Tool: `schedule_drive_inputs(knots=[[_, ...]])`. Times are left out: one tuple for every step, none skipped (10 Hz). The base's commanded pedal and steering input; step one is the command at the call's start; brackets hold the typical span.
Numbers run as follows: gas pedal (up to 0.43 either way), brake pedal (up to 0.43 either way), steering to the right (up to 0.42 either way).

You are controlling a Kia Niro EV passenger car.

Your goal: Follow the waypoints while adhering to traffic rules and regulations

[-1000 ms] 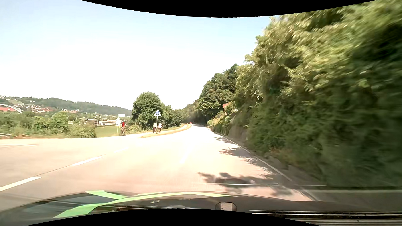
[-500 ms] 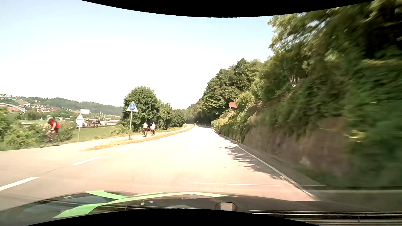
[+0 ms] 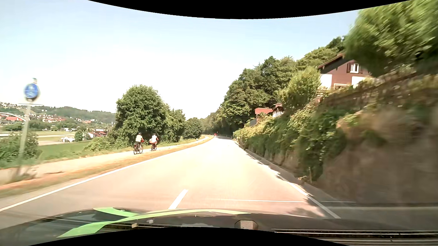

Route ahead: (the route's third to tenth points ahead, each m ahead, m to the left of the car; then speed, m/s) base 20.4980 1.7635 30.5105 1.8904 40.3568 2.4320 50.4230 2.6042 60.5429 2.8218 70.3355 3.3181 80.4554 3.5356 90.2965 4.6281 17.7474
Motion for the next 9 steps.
schedule_drive_inputs(knots=[[0.130, 0.000, -0.008], [0.138, 0.000, -0.008], [0.150, 0.000, -0.008], [0.150, 0.000, -0.006], [0.189, 0.000, -0.003], [0.189, 0.000, -0.001], [0.189, 0.000, -0.001], [0.189, 0.000, -0.001], [0.189, 0.000, 0.000]])
